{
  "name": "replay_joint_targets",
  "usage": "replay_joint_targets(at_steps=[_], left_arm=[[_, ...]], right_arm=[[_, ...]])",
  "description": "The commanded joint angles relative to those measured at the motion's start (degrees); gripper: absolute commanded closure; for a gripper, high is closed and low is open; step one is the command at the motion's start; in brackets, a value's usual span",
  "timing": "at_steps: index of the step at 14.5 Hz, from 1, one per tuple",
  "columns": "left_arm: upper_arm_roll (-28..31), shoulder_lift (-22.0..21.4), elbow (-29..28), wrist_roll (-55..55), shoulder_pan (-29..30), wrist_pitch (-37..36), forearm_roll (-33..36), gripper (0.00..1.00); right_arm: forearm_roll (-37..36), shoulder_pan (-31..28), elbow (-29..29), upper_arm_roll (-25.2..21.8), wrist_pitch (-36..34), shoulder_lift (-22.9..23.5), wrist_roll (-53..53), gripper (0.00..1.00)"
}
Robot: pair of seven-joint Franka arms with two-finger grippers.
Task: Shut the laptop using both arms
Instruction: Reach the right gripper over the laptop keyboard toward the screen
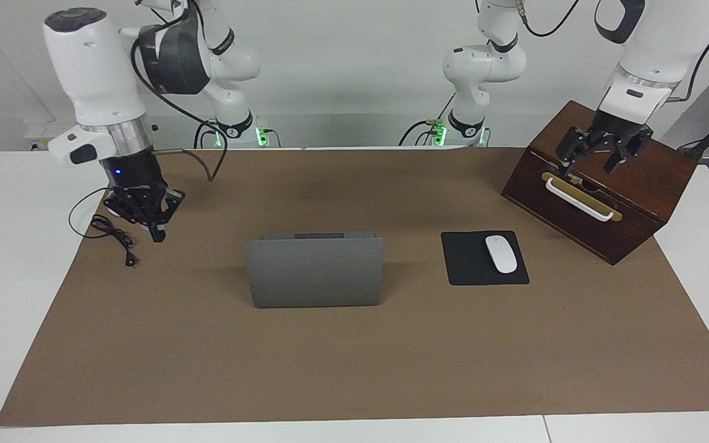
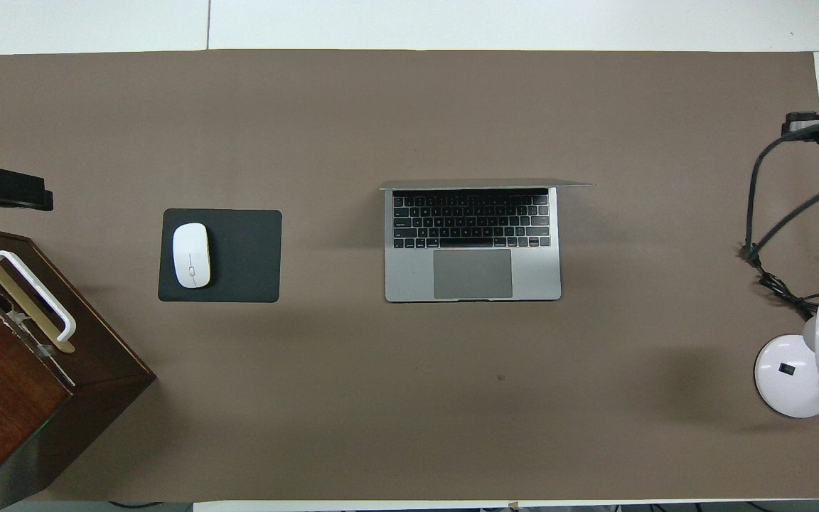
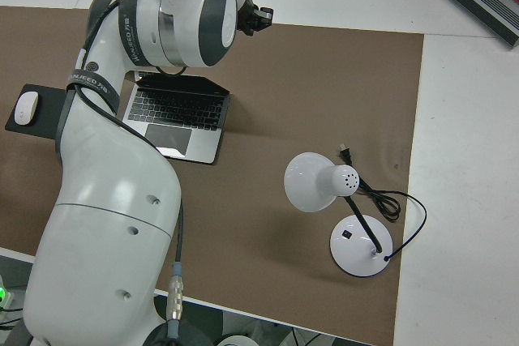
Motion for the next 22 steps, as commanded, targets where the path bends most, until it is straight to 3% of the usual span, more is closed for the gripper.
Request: replay_joint_targets(at_steps=[1, 5, 9, 22], left_arm=[[-0.15, -1.07, -0.95, -0.08, 0.15, -0.45, -0.1, 0.0], [-0.15, -1.07, -0.95, -0.08, 0.15, -0.45, -0.1, 0.0], [-0.15, -1.07, -0.95, -0.08, 0.15, -0.45, -0.1, 0.0], [-0.15, -1.33, -1.74, -0.35, 0.06, 0.52, -0.1, 0.0]], right_arm=[[-0.33, 3.4, 3.54, -0.21, 3.73, 6.31, 5.42, 1.0], [-8.49, 9.47, 6.18, -0.21, 5.15, 11.94, 14.91, 1.0], [-8.6, 9.92, 5.83, -0.21, 7.87, 13.09, 17.22, 1.0], [-7.81, 13.08, 6.0, -0.12, 6.55, 15.55, 26.97, 1.0]])
